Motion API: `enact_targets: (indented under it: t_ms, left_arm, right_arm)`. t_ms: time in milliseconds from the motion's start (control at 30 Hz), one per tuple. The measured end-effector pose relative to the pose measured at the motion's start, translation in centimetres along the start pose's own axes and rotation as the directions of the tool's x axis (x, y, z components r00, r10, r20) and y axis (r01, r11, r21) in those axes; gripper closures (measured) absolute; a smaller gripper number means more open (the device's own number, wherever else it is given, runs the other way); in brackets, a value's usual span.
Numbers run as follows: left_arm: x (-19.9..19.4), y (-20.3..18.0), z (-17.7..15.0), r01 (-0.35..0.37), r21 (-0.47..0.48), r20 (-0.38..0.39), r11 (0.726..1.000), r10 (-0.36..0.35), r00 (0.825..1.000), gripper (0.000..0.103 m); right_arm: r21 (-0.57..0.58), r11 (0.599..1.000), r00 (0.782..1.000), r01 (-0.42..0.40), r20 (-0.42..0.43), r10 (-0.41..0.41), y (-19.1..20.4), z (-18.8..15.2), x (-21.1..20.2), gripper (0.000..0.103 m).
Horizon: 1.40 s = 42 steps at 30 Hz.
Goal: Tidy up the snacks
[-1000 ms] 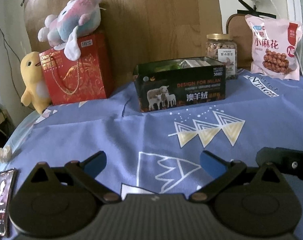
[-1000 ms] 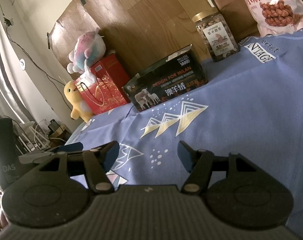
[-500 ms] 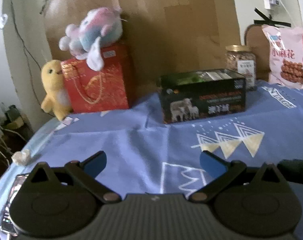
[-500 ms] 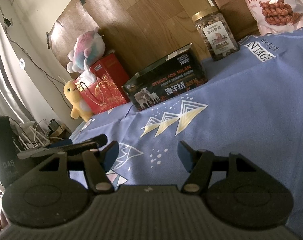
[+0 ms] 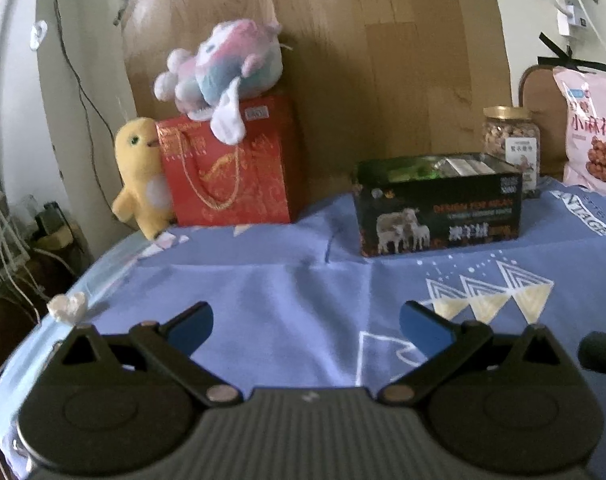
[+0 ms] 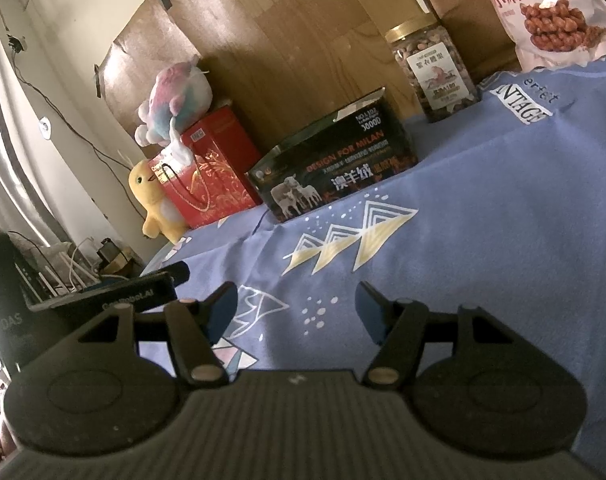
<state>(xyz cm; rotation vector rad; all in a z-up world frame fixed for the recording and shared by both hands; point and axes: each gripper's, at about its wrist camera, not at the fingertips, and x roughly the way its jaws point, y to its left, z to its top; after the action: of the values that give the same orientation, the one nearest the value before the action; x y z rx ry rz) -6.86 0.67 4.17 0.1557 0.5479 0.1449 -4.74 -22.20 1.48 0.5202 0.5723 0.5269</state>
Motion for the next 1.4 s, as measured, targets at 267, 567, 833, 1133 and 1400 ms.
enact_targets:
  t_ms: [267, 567, 833, 1133, 1400]
  left_arm:
    - [0.5, -0.6, -0.7, 0.072, -0.011, -0.120, 0.997, -0.073, 0.990, 0.000]
    - [0.8, -1.1, -1.4, 0.107, -0.016, -0.181, 0.994, -0.108, 0.978, 0.000]
    - [0.7, -1.2, -1.3, 0.119, -0.013, -0.181, 0.993, -0.119, 0.976, 0.000]
    - [-0.5, -1.3, -1.0, 0.070, 0.017, -0.091, 0.997, -0.068, 0.993, 0.000]
    - [-0.1, -1.3, -1.2, 0.057, 0.020, -0.120, 0.998, -0.055, 0.991, 0.000]
  right_arm:
    - [-0.010, 1.000, 1.000, 0.007, 0.011, -0.007, 0.2, 0.0, -0.2, 0.035]
    - [-0.006, 1.000, 1.000, 0.009, 0.014, -0.008, 0.2, -0.1, -0.3, 0.035]
    - [-0.005, 1.000, 1.000, 0.008, 0.015, -0.008, 0.2, -0.2, -0.4, 0.035]
    - [-0.005, 1.000, 1.000, 0.008, 0.014, -0.007, 0.1, -0.2, -0.4, 0.035]
    - [-0.004, 1.000, 1.000, 0.007, 0.014, -0.007, 0.1, -0.2, -0.4, 0.035]
